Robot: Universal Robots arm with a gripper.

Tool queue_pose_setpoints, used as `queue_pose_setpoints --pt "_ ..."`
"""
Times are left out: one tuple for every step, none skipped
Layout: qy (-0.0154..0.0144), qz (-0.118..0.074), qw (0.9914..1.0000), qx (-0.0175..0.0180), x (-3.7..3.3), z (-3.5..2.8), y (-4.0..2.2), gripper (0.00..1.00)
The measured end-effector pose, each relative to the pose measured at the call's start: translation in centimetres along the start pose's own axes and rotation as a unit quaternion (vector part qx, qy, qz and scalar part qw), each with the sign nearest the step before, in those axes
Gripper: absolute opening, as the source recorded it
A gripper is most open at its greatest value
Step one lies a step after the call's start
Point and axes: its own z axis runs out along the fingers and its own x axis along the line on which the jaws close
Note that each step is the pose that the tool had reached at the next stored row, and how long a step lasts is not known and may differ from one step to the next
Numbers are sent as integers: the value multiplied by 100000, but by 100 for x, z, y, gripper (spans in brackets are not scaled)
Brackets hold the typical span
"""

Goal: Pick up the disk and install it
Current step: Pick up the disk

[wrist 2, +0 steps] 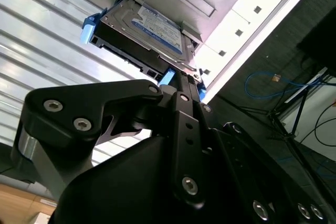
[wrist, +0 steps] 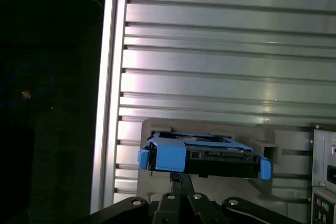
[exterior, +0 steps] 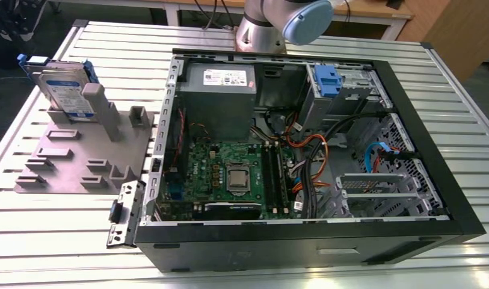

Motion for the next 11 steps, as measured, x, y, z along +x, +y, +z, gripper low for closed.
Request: queue_pose_setpoints --pt "9 -239 100000 0 0 0 0 11" --pt "21 -482 99999 1 0 0 0 11" --pt "29 -752 99997 1 0 0 0 11" --pt "43 -991 99995 3 0 0 0 11" --pt "55 -1233 99992 4 0 0 0 11" --pt "64 -1461 99989 4 0 0 0 11" --pt "73 -1653 99986 5 0 0 0 11" --pt "79 -1754 99985 5 0 0 0 11" --pt "80 -1781 99984 4 0 0 0 11" --pt "80 -1783 99984 6 0 0 0 11" --pt "79 -1797 99984 6 0 0 0 11"
